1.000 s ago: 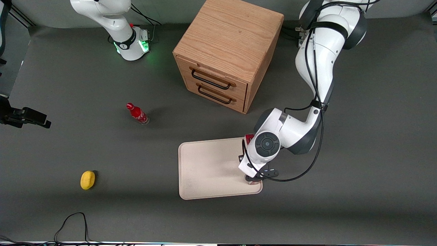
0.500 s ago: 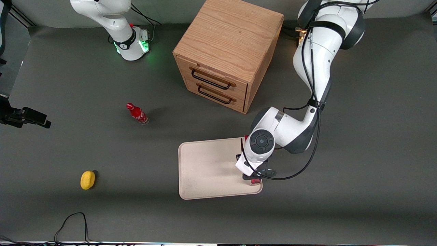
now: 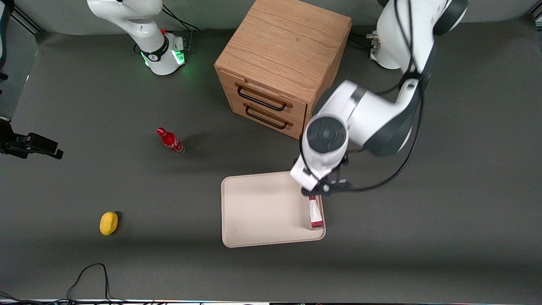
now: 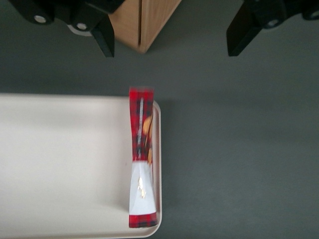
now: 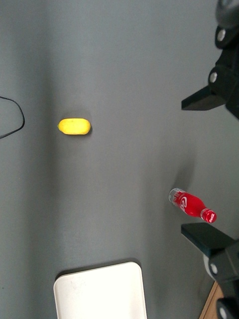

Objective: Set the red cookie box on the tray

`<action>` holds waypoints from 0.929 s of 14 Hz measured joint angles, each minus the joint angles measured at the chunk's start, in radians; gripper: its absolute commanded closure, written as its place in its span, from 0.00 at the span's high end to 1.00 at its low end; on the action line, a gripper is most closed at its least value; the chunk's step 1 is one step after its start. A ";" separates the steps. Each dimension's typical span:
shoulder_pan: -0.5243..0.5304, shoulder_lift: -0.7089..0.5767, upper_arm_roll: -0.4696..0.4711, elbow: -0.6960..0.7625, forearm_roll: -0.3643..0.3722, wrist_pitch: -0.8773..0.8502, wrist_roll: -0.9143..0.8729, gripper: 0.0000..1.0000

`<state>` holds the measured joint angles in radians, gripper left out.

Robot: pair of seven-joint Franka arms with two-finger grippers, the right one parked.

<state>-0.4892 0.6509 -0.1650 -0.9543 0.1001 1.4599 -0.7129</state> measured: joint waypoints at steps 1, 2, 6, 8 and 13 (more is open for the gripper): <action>-0.001 -0.062 -0.002 -0.003 -0.001 -0.045 0.000 1.00; -0.001 -0.121 -0.002 -0.009 -0.001 -0.075 0.001 1.00; 0.029 -0.335 0.005 -0.174 -0.001 -0.096 0.036 1.00; 0.095 -0.435 0.010 -0.323 0.000 -0.070 0.119 1.00; 0.331 -0.576 0.023 -0.587 -0.003 0.031 0.398 1.00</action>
<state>-0.1581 0.0754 -0.1421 -1.5412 0.0973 1.4911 -0.3150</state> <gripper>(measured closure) 0.000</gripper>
